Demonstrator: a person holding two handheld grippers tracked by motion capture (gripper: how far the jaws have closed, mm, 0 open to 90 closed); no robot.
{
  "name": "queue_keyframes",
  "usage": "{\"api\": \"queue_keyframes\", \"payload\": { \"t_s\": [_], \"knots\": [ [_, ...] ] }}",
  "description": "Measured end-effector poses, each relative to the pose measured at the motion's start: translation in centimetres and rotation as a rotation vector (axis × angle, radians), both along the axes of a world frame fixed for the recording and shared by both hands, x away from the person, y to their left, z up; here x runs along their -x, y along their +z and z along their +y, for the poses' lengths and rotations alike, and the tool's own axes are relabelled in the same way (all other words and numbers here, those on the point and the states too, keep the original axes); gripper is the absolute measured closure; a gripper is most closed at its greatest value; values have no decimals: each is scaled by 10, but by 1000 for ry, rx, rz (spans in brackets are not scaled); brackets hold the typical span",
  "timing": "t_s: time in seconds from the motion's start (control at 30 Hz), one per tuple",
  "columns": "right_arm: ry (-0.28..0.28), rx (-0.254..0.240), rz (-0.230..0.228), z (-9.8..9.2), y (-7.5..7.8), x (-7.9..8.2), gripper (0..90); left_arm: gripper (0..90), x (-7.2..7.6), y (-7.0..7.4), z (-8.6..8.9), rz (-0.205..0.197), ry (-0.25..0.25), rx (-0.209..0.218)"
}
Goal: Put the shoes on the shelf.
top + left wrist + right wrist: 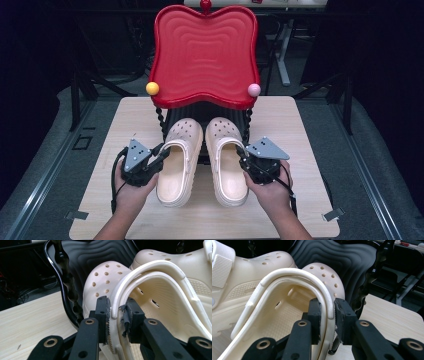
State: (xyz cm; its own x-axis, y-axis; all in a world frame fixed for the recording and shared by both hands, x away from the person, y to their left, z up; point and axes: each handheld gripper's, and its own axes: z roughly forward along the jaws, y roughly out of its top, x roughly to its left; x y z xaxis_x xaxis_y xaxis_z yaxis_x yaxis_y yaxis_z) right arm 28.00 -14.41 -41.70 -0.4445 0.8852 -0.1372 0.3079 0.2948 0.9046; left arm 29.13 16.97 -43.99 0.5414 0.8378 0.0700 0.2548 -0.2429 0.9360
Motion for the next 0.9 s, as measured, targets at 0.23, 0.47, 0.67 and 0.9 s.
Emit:
{"api": "queue_keyframes", "payload": {
  "t_s": [0.23,0.47,0.67,0.9],
  "knots": [
    [2,-9,7,5,-2,-4,752,754,-5,1,-5,-2,2,-3],
    [-19,-12,8,10,-4,-18,752,754,-21,0,-16,4,17,-9],
    [-35,-47,14,12,-5,-41,750,753,-41,0,-22,9,42,1],
    [-50,-30,-8,20,-4,-62,746,748,-64,5,-27,7,53,7]
  ]
}}
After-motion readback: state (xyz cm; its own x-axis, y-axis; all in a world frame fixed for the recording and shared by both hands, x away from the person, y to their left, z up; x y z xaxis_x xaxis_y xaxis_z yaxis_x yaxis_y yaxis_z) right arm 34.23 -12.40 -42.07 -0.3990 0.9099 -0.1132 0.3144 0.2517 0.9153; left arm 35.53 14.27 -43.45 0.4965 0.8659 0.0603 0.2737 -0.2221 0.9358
